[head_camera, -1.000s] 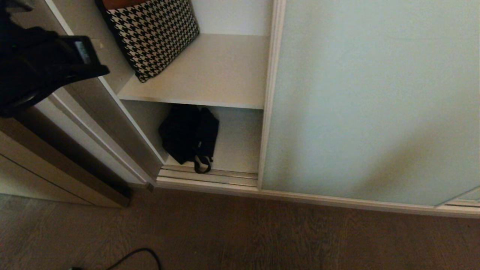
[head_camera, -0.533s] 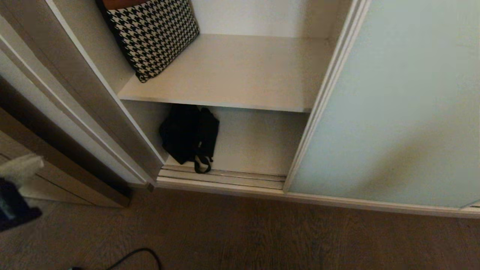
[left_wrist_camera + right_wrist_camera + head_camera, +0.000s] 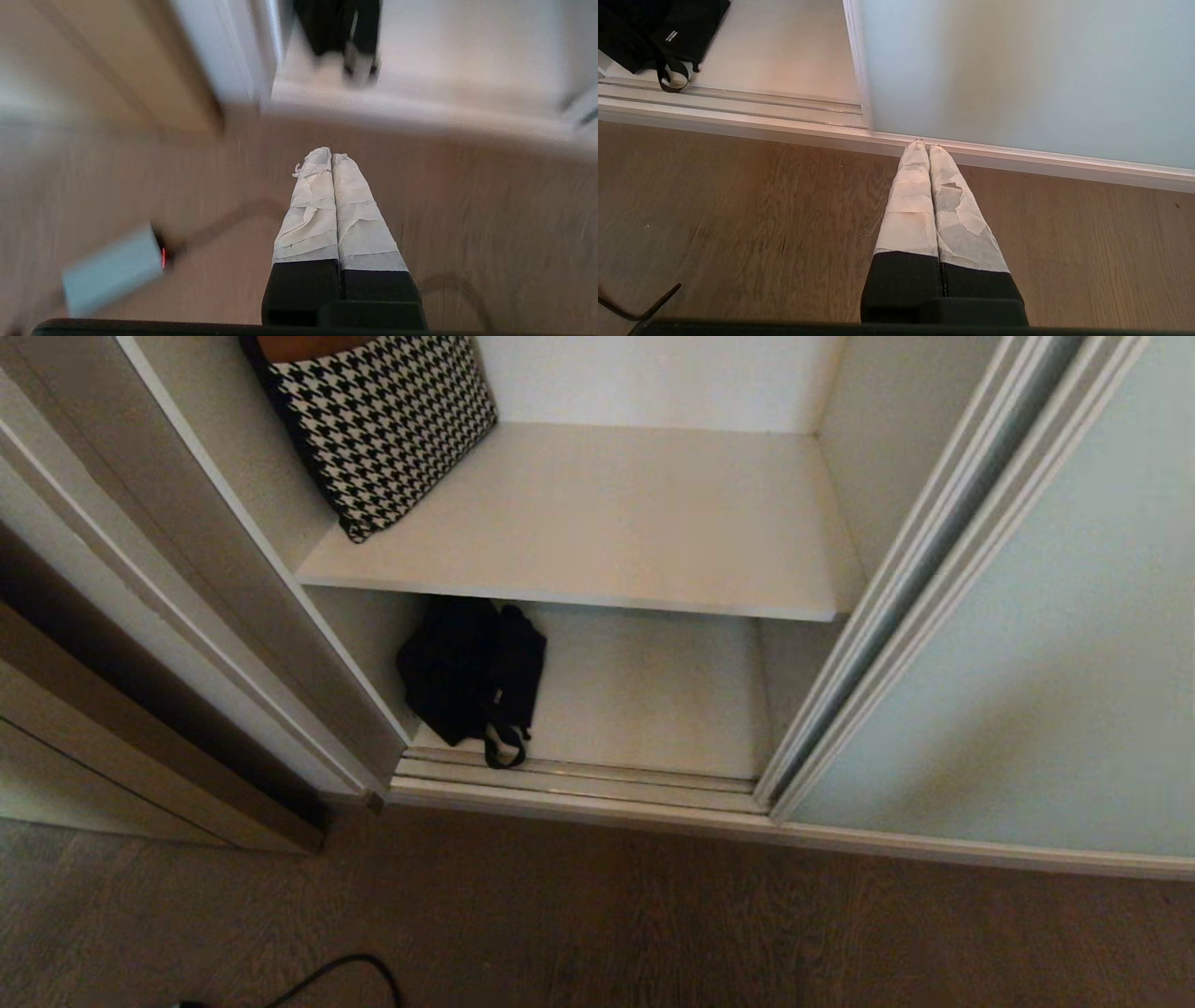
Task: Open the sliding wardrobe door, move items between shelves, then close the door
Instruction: Open the door
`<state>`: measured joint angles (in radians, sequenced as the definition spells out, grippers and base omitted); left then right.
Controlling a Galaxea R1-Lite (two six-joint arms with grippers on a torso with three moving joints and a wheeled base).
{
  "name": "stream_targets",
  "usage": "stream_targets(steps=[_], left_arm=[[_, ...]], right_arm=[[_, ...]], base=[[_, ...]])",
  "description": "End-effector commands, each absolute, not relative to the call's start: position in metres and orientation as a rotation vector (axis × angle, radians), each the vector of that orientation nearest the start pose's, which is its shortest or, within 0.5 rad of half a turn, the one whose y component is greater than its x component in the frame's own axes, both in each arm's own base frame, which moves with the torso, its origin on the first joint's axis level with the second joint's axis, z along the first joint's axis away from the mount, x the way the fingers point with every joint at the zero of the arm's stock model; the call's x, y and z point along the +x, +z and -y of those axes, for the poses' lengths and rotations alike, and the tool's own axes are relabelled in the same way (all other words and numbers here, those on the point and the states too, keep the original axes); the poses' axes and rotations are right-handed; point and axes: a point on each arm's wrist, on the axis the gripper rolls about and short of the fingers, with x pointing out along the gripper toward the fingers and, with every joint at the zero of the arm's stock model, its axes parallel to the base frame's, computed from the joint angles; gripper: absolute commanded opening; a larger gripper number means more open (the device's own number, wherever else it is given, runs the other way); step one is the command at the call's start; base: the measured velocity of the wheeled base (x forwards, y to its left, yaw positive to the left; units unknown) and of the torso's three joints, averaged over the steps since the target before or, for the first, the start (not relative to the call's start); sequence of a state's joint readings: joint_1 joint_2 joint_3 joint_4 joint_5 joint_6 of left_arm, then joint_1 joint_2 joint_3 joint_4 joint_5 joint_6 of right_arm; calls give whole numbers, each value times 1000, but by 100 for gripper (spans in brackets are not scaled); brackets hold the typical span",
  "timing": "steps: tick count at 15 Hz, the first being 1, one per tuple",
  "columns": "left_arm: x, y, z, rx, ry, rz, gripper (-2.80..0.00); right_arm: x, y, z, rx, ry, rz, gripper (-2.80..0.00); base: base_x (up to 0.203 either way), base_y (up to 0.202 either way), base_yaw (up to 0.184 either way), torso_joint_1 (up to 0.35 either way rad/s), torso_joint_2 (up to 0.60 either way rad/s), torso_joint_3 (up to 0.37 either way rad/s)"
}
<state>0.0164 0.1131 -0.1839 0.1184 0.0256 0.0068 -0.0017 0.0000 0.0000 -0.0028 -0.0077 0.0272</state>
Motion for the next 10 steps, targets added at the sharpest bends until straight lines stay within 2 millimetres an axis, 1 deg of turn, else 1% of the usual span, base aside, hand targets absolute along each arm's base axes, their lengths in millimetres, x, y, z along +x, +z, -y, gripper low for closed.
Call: stream_targets(steps=[1,2,4,5,7,10], left_arm=[[-29,82,0,4,43,-53,-280],[-25,77,0,29,23,-48,-280],[-23,77,1,68,-1,-4,-280],[-23,76,1,64,7,-4,-280],[-23,77,0,0,24,11,-280],[-23,75,0,10,23,-5,-280]], right_arm=[[-23,75,0,28,-9,2,-280],[-23,75,0,28,-9,2,-280],[-23,76,0,28,-9,3,-280],[-23,75,0,28,-9,2,-280],[-23,75,0,28,-9,2,-280],[-23,75,0,28,-9,2,-280]], base=[[0,0,0,0,0,0],[0,0,0,0,0,0],[0,0,0,0,0,0],[0,0,0,0,0,0],[0,0,0,0,0,0],[0,0,0,0,0,0]])
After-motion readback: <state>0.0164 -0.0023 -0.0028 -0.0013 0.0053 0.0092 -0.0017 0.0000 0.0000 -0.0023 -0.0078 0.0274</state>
